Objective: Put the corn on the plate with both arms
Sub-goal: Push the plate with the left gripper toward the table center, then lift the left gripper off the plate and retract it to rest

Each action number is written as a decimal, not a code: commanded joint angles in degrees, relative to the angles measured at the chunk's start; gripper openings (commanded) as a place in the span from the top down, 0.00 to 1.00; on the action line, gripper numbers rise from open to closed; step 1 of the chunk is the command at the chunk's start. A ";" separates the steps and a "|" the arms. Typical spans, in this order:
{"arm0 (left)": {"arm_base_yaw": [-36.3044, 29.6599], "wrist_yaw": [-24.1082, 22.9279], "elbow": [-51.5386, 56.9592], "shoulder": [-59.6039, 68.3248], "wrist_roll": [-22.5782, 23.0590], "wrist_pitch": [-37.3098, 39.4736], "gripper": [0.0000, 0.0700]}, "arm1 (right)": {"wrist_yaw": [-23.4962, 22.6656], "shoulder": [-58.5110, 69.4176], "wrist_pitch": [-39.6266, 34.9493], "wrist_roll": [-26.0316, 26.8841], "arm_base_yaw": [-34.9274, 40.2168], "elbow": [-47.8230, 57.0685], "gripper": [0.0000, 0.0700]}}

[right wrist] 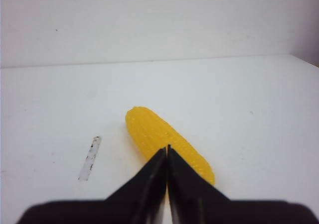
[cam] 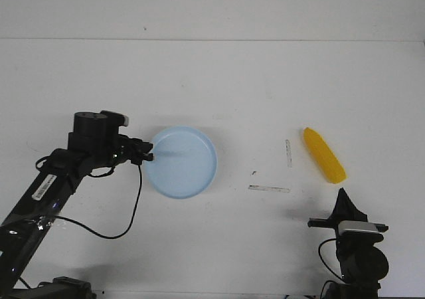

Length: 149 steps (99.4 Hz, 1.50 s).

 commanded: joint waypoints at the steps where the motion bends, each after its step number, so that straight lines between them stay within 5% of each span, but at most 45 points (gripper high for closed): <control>1: -1.68 0.09 1.20 1.99 2.51 -0.50 1.00 | 0.02 -0.02 0.57 0.90 -0.04 -0.07 0.99; 32: -8.37 -0.28 1.20 10.97 3.82 0.24 1.00 | 0.02 -0.02 0.55 0.90 -0.04 -0.07 0.99; 84: -10.54 -0.37 1.20 21.99 4.90 2.91 0.98 | 0.04 -0.04 -0.04 0.90 -0.04 -0.07 0.99; 102: -10.54 -0.35 1.20 21.66 4.66 2.86 0.68 | 0.04 -0.04 -0.04 0.90 -0.04 -0.07 0.99; 121: -10.40 -0.37 1.29 19.76 4.63 2.51 0.20 | 0.02 -0.04 -0.02 0.90 -0.04 -0.07 0.99; 137: -9.60 -1.01 1.46 14.53 4.66 2.54 0.18 | 0.02 -0.02 0.00 0.90 -0.04 -0.07 0.99; 149: -8.31 -9.25 1.46 7.78 4.68 2.03 0.19 | 0.04 -0.02 0.09 0.90 -0.04 -0.07 0.99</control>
